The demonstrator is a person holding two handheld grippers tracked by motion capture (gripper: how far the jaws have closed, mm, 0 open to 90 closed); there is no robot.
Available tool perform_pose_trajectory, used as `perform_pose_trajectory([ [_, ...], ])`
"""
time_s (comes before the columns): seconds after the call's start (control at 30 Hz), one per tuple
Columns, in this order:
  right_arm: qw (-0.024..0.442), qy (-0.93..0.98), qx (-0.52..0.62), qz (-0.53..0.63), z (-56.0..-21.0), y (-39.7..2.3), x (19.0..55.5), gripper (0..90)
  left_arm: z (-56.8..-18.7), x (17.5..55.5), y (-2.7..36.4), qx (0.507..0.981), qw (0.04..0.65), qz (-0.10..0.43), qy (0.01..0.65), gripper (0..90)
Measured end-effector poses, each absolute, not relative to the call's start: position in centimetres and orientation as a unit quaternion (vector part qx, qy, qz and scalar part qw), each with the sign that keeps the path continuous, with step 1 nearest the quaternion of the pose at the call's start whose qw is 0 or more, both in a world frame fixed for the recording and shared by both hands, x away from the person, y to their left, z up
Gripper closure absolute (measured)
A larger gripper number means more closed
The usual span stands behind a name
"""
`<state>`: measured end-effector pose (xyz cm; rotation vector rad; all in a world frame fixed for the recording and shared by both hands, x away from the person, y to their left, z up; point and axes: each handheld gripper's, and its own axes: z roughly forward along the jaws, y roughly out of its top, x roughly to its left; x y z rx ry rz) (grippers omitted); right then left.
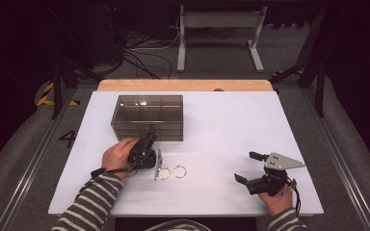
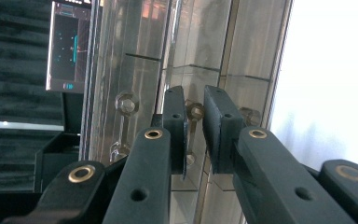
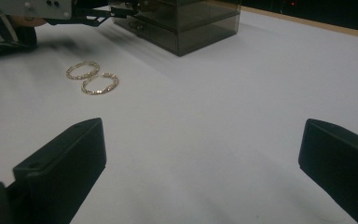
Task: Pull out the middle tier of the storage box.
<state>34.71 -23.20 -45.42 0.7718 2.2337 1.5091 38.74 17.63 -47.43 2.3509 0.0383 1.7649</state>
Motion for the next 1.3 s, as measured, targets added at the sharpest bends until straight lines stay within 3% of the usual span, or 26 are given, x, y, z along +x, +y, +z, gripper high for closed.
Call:
perform_pose_trajectory([
  [0.9, 0.166, 0.787, 0.267, 0.530, -45.4, -23.2, 34.7, 1.5, -46.5, 36.6, 17.8, 0.817, 0.109, 0.567, 0.014, 79.4],
  [1.0, 0.166, 0.788, 0.268, 0.529, -45.4, -23.1, 34.7, 1.5, -46.3, 36.6, 18.0, 0.826, 0.118, 0.551, 0.011, 76.4],
  [1.07, 0.166, 0.788, 0.267, 0.530, -45.4, -23.1, 34.7, 1.5, -46.2, 36.6, 18.1, 0.832, 0.126, 0.540, 0.009, 67.8],
  [1.3, 0.166, 0.788, 0.267, 0.530, -45.4, -23.1, 34.7, 1.5, -45.7, 36.2, 18.2, 0.828, 0.146, 0.541, 0.002, 66.1],
])
